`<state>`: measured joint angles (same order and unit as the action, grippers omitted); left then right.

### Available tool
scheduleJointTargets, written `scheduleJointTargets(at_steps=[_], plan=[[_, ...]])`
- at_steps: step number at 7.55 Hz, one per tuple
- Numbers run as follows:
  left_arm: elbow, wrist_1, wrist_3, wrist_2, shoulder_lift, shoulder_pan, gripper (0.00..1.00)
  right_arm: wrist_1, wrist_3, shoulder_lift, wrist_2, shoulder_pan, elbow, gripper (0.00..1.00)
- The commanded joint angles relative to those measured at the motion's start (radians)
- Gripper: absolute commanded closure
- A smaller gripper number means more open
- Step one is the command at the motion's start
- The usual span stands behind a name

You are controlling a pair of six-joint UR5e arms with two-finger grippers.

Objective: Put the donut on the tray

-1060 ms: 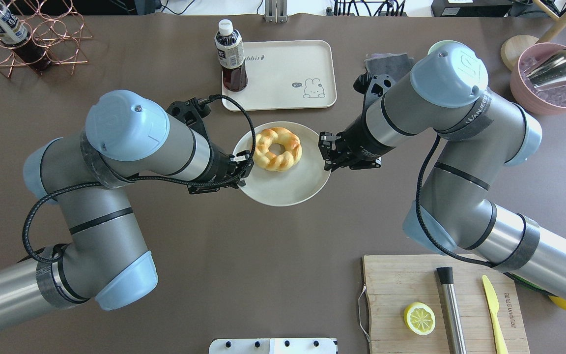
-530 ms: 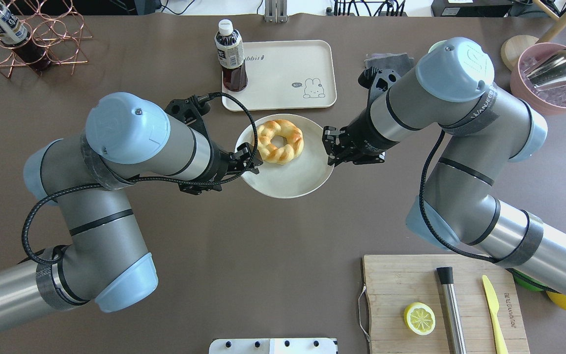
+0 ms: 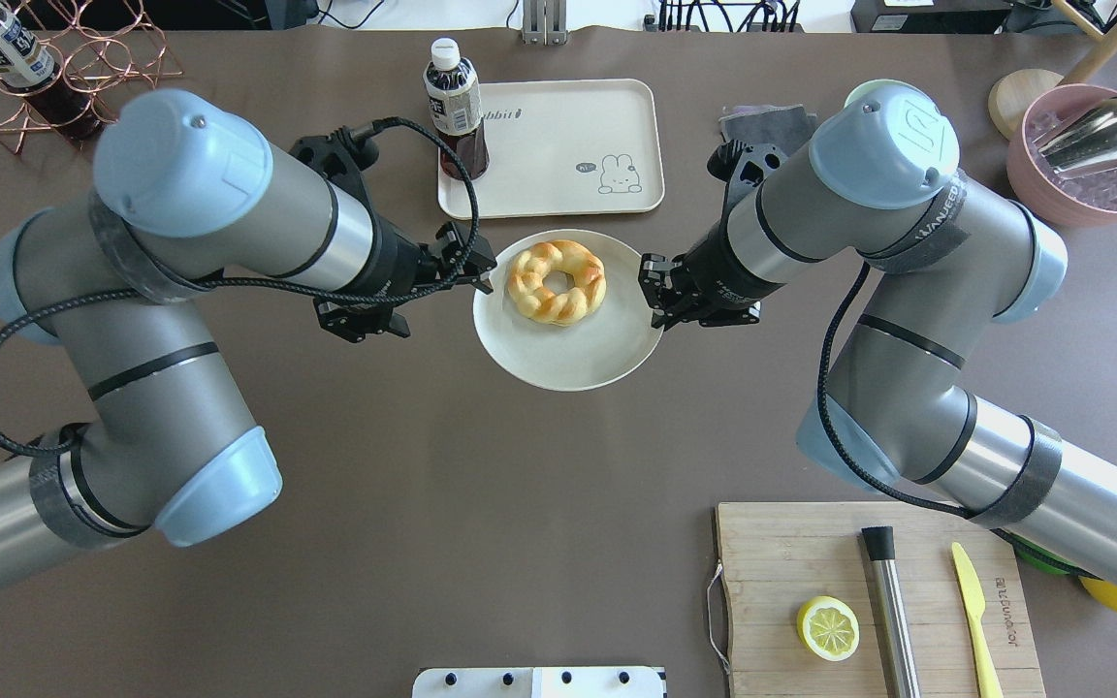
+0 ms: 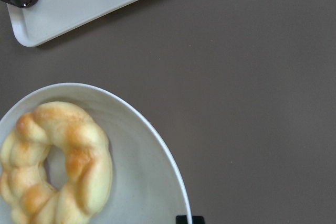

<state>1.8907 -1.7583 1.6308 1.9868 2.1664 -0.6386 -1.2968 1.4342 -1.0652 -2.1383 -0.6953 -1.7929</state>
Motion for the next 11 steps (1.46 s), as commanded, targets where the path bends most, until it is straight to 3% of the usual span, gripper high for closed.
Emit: scheduleJointTargets(at_steps=[1, 3, 6, 7, 9, 11], plan=[[0.007, 0.003, -0.059, 0.199, -0.029, -0.200, 0.02, 0.007, -0.005, 0.002, 0.023, -0.007, 0.010, 1.00], [0.028, 0.005, -0.262, 0.233, -0.152, -0.273, 0.02, 0.010, -0.005, 0.005, 0.025, -0.059, 0.009, 1.00], [0.050, 0.002, -0.333, 0.152, -0.258, -0.279, 0.02, 0.007, 0.118, 0.045, 0.190, -0.088, 0.024, 1.00], [0.050, 0.002, -0.421, 0.149, -0.301, -0.321, 0.02, 0.007, 0.153, 0.088, 0.198, -0.105, 0.083, 1.00], [0.050, 0.005, -0.596, 0.161, -0.380, -0.421, 0.02, 0.043, 0.280, 0.256, 0.216, -0.131, 0.337, 1.00], [0.036, 0.008, -0.829, 0.199, -0.454, -0.516, 0.02, 0.210, 0.343, 0.301, 0.210, -0.147, 0.539, 1.00]])
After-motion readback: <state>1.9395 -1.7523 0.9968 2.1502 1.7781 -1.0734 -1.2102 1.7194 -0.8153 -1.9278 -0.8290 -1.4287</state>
